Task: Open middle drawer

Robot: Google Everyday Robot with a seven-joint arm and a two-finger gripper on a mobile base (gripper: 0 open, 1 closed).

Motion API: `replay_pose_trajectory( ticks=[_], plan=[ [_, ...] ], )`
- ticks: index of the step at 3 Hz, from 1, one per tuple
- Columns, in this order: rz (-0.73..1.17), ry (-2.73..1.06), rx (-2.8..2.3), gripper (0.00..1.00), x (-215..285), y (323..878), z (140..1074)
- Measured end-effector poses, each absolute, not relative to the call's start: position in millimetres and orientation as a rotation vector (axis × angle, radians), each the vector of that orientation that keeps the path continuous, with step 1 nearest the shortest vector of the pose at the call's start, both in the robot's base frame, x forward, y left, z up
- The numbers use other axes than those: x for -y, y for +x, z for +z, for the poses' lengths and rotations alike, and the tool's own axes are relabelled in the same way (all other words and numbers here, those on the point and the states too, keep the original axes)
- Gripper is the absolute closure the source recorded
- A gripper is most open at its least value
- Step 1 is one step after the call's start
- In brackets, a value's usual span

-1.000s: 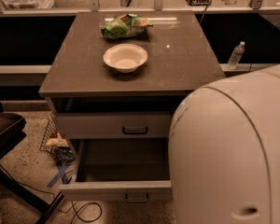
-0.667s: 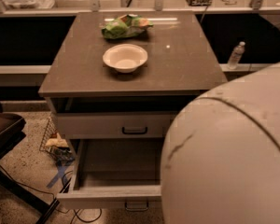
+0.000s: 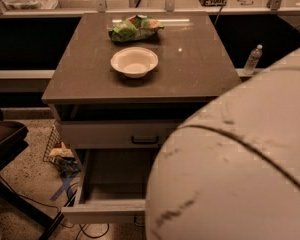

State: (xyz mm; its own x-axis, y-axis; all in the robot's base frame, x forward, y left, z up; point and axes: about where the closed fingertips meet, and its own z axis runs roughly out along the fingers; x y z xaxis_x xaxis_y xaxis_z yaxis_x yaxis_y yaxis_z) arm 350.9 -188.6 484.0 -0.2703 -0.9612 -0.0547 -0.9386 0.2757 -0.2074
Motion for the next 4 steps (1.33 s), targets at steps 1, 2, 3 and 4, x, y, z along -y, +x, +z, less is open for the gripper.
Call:
replay_pose_trajectory(
  ticks=[1, 2, 3, 4],
  plan=[
    [-0.204, -1.779, -2.314, 0.59, 180, 369, 487],
    [-0.195, -1.807, -2.206, 0.36, 171, 402, 496],
    [-0.156, -1.87, -2.144, 0.12, 173, 427, 497],
    [-0.076, -1.938, -2.138, 0.08, 180, 439, 472]
  ],
)
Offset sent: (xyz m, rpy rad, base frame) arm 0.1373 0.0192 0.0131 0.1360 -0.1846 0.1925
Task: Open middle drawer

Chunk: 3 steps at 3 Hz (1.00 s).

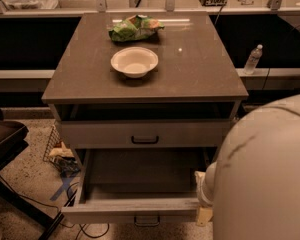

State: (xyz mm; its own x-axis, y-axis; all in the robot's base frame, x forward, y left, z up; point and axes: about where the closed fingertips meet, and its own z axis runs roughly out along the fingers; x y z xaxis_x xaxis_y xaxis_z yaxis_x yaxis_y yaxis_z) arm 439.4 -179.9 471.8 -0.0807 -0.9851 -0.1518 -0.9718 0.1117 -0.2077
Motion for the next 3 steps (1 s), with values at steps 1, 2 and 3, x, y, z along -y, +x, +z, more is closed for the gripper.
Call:
replay_pose_trajectory(
  ticks=[1, 2, 3],
  plan=[
    [0.034, -1.962, -2.168, 0.31, 196, 447, 429],
    [0.016, -1.933, -2.134, 0.55, 194, 501, 427],
    [0.017, -1.933, -2.134, 0.84, 194, 501, 427]
  ],
)
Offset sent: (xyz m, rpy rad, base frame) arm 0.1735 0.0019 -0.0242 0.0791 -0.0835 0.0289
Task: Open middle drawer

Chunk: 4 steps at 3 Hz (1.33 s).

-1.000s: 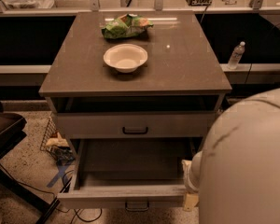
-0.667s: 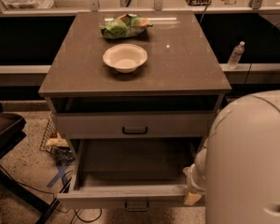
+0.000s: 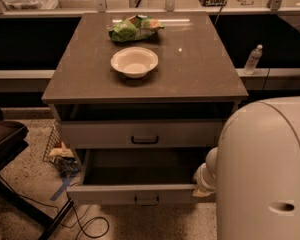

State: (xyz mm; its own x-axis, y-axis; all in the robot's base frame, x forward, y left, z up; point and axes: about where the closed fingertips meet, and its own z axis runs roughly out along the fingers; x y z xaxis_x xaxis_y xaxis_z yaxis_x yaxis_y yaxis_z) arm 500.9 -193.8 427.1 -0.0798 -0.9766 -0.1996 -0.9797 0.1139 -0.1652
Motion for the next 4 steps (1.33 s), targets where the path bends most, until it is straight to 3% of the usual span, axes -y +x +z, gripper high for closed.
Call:
replay_pose_trajectory(
  ticks=[1, 2, 3, 4],
  plan=[
    [0.019, -1.935, -2.134, 0.72, 193.4, 500.3, 426.5],
    [0.027, -1.938, -2.138, 0.8, 192.4, 498.1, 424.7],
    [0.049, -1.942, -2.149, 1.0, 191.0, 492.1, 420.7],
    [0.049, -1.942, -2.149, 1.0, 191.0, 492.1, 421.4]
  ],
)
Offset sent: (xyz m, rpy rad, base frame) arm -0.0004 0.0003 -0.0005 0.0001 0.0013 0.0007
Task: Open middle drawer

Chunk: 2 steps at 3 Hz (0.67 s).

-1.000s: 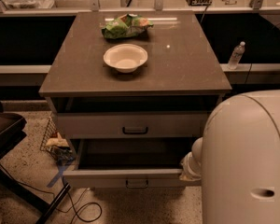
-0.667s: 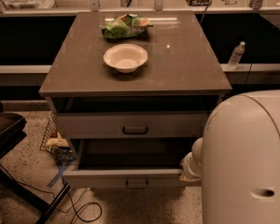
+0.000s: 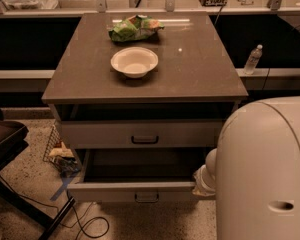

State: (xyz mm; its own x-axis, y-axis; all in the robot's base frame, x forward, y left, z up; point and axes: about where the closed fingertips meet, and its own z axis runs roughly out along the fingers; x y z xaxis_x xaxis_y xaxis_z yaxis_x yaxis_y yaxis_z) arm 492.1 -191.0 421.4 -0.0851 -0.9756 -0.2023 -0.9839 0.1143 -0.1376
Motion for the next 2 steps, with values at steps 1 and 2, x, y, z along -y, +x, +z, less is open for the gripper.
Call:
replay_pose_trajectory(
  ticks=[1, 2],
  plan=[
    [0.051, -1.947, -2.183, 1.0, 190, 473, 422],
    [0.039, -1.949, -2.202, 1.0, 191, 462, 426]
  ],
)
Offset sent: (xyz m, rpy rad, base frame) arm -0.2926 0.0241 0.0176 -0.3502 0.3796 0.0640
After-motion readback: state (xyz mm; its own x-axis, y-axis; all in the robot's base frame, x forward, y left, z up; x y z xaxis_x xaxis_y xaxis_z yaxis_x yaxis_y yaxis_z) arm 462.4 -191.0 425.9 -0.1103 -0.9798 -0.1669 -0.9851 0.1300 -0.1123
